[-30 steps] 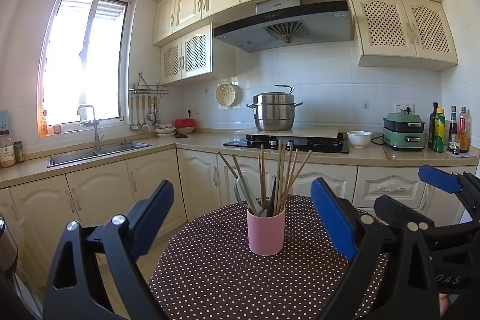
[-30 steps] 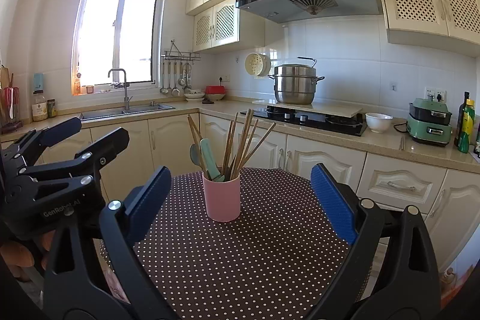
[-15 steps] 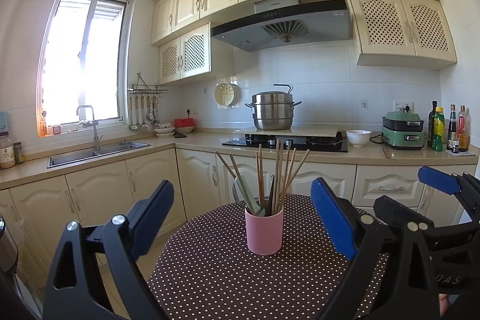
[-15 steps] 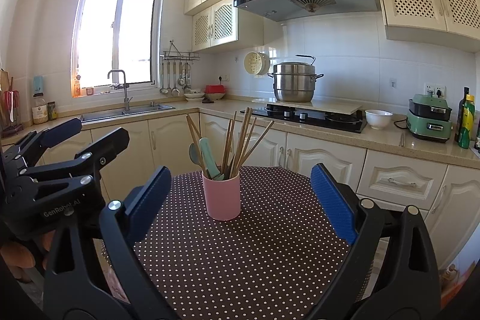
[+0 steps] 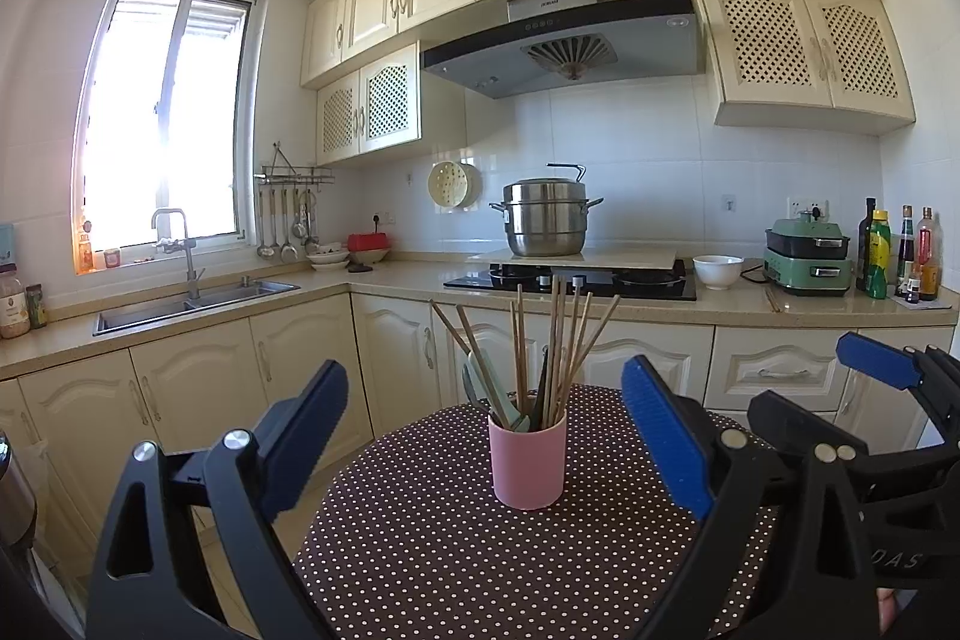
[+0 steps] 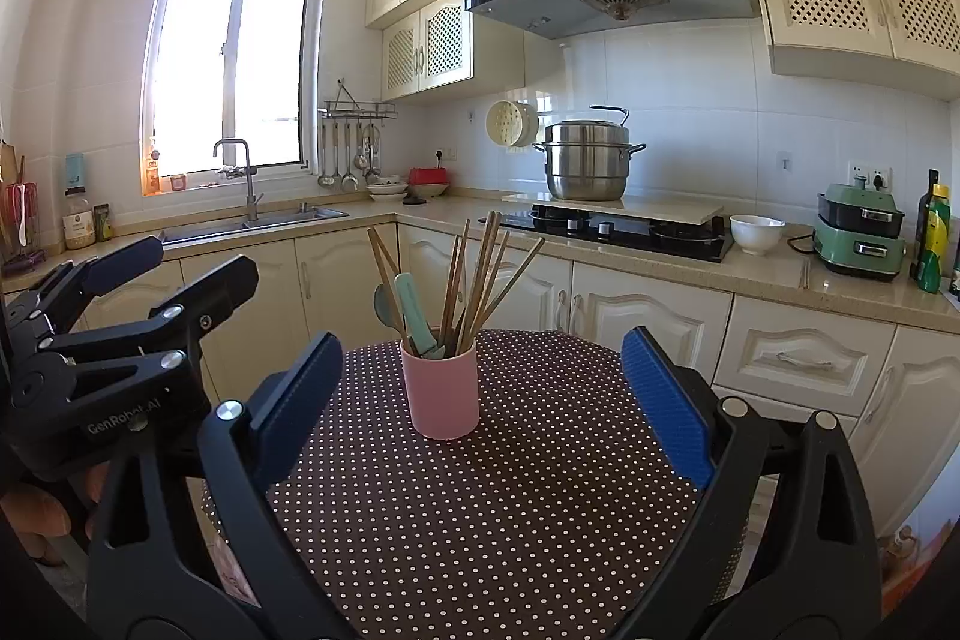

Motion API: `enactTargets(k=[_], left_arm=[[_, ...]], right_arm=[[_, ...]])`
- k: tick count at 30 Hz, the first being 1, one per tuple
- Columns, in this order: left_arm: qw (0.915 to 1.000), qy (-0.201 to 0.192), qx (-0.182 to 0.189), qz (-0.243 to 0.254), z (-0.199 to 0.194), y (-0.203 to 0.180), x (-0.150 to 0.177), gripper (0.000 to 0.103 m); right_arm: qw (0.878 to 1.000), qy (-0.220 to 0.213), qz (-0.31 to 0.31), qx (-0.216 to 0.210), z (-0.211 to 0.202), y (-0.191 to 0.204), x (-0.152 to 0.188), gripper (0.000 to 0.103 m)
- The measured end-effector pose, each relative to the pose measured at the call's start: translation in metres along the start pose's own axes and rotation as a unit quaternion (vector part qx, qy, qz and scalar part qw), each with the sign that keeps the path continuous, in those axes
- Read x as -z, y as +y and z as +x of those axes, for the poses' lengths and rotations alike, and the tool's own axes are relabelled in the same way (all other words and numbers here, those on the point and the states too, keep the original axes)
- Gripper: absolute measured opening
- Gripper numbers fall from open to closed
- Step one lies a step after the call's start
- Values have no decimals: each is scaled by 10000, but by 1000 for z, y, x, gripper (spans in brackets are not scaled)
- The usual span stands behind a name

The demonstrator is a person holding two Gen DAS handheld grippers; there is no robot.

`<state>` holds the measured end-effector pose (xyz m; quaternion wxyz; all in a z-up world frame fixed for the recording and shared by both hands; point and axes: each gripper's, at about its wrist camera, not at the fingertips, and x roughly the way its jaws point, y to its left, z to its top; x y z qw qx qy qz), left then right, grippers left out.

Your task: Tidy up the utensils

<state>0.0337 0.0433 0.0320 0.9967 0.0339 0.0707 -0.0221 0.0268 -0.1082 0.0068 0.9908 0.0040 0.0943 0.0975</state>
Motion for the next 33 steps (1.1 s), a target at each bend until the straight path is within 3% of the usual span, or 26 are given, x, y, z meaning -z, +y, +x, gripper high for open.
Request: enactTargets(k=[17,33], left_arm=[[9999,134,-79,60,34,-5,-2,91],[9962,854,-163,13,108,-9,22,91]], right_arm=[[9999,91,104,-43,29,-14,-2,92],[9973,666,292,-111,93,-30,19,92]])
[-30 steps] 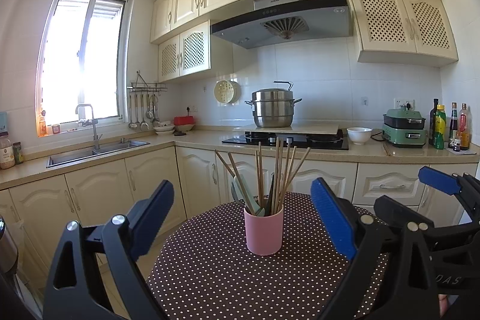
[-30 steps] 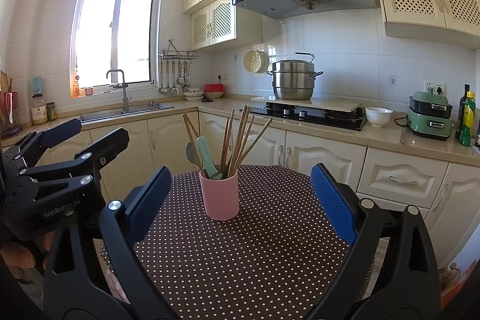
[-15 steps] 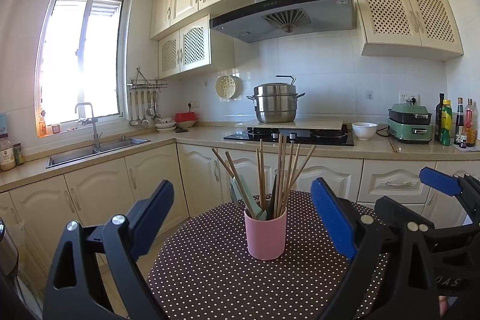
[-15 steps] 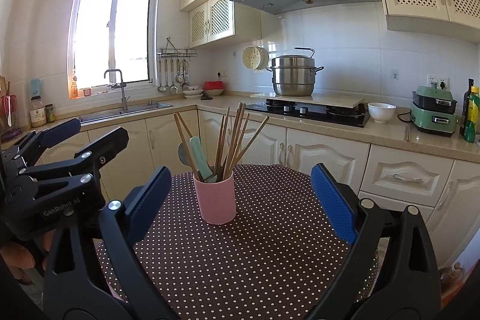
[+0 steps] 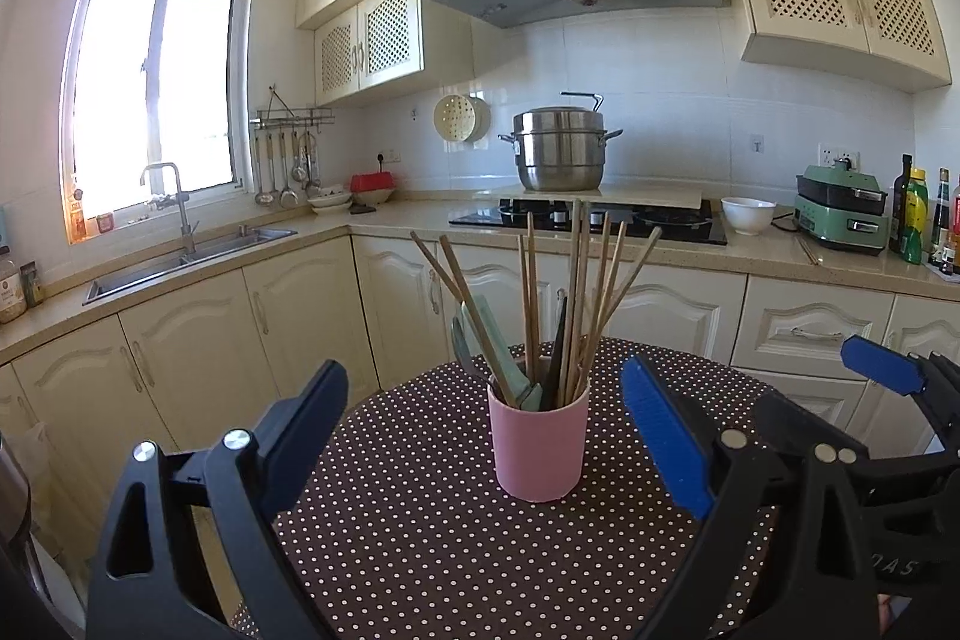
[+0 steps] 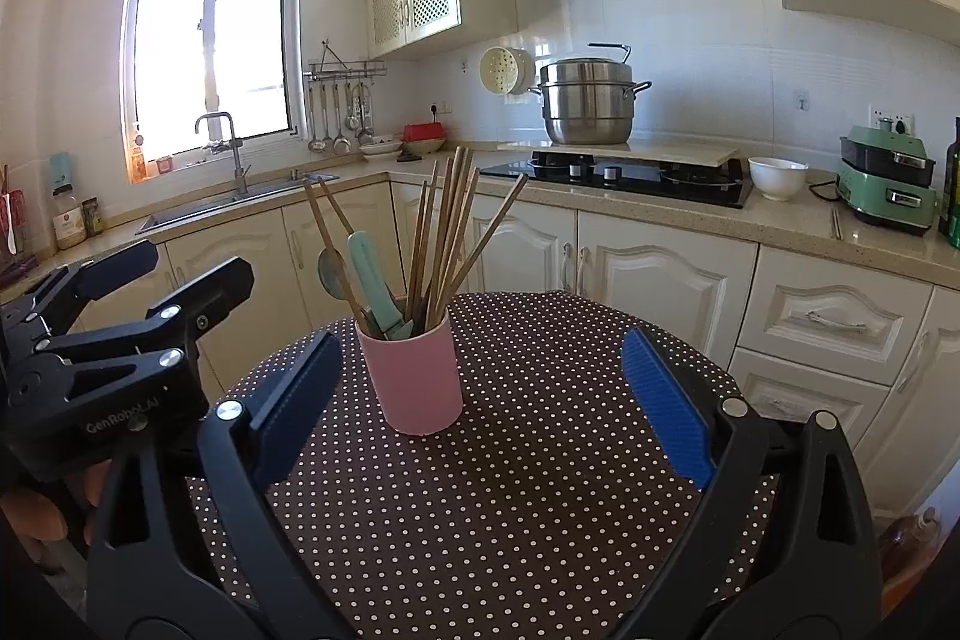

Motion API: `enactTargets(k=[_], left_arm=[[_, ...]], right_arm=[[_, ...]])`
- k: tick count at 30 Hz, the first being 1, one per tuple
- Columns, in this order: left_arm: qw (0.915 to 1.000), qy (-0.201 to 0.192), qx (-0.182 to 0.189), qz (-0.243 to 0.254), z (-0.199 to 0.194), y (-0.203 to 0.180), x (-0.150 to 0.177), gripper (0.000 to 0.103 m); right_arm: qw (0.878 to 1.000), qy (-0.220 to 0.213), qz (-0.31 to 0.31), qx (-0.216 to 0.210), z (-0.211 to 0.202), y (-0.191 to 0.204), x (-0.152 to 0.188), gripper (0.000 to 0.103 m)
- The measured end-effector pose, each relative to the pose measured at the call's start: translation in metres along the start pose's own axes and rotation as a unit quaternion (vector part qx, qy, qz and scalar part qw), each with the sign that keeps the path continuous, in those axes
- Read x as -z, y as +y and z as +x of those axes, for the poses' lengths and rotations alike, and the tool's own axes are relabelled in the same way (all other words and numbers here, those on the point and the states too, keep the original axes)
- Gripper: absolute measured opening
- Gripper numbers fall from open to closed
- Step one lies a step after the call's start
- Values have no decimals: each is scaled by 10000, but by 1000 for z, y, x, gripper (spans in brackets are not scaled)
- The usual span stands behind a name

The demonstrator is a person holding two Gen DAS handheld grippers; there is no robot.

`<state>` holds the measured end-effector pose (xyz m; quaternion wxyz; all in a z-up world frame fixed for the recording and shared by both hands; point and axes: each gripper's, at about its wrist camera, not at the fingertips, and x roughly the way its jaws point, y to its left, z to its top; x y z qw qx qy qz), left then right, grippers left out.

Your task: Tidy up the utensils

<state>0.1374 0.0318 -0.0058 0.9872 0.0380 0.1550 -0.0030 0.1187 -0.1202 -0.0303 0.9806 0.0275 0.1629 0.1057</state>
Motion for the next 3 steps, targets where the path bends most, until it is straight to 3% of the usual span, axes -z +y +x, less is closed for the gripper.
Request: enactTargets(k=[3], left_arm=[[9996,263,21,-63,20,1,7,91]], right_arm=[[9998,200,-17,-40,17,-4,4,92]])
